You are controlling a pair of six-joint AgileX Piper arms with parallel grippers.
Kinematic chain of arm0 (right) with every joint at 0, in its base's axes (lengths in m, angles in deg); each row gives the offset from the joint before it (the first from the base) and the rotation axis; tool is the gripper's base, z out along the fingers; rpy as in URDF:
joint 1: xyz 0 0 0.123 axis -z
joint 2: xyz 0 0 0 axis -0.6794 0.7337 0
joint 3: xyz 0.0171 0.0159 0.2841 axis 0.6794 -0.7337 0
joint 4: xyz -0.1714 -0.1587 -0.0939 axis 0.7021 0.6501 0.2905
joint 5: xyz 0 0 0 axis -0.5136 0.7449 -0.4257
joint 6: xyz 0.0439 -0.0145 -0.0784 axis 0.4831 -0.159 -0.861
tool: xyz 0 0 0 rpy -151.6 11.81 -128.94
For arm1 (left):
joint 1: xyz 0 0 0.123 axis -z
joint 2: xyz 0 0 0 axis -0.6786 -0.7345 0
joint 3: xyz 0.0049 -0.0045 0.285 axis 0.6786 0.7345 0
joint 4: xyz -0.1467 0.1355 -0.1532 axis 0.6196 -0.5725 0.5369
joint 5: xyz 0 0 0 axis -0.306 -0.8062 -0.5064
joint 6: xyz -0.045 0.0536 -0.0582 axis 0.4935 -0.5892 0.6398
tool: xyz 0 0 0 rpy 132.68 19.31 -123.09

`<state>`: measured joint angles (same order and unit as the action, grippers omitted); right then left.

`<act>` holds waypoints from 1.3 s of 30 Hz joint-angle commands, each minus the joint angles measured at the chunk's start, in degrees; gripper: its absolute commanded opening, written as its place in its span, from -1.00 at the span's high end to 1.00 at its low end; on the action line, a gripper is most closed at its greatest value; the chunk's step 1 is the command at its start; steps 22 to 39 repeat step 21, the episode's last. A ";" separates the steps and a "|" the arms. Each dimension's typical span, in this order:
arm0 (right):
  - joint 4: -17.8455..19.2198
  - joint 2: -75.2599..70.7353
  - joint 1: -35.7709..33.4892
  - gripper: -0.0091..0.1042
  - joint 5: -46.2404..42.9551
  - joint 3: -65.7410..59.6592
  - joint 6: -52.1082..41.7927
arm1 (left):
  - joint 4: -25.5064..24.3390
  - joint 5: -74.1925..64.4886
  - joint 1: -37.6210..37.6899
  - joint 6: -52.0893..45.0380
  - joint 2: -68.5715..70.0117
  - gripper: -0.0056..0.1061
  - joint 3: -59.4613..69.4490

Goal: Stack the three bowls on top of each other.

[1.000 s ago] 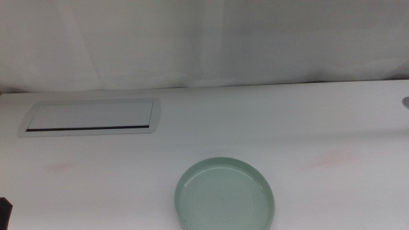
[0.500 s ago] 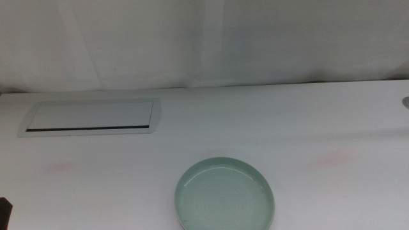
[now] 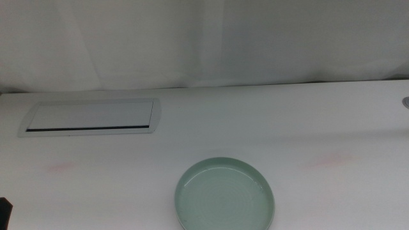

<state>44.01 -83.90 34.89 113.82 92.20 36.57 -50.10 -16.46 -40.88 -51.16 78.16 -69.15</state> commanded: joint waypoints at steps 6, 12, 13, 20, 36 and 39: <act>1.31 -1.72 -0.20 0.88 -7.26 -6.05 -4.26 | 0.18 0.06 -0.16 0.23 0.29 0.95 2.26; -6.90 -1.72 -0.20 0.88 -16.61 -12.47 -16.44 | 0.18 0.06 -0.16 0.23 0.29 0.95 2.26; -6.90 -1.72 -0.20 0.88 -17.42 -13.18 -18.02 | 0.18 0.06 -0.16 0.23 0.29 0.95 2.26; -6.90 -1.72 -0.20 0.88 -16.42 -13.09 -21.57 | 0.18 0.06 -0.16 0.23 0.29 0.95 2.26; -6.90 -1.72 -0.20 0.88 -16.30 -13.09 -21.57 | 0.18 0.06 -0.16 0.23 0.29 0.95 2.26; -6.90 -1.72 -0.20 0.88 -16.30 -13.09 -21.57 | 0.18 0.06 -0.16 0.23 0.29 0.95 2.26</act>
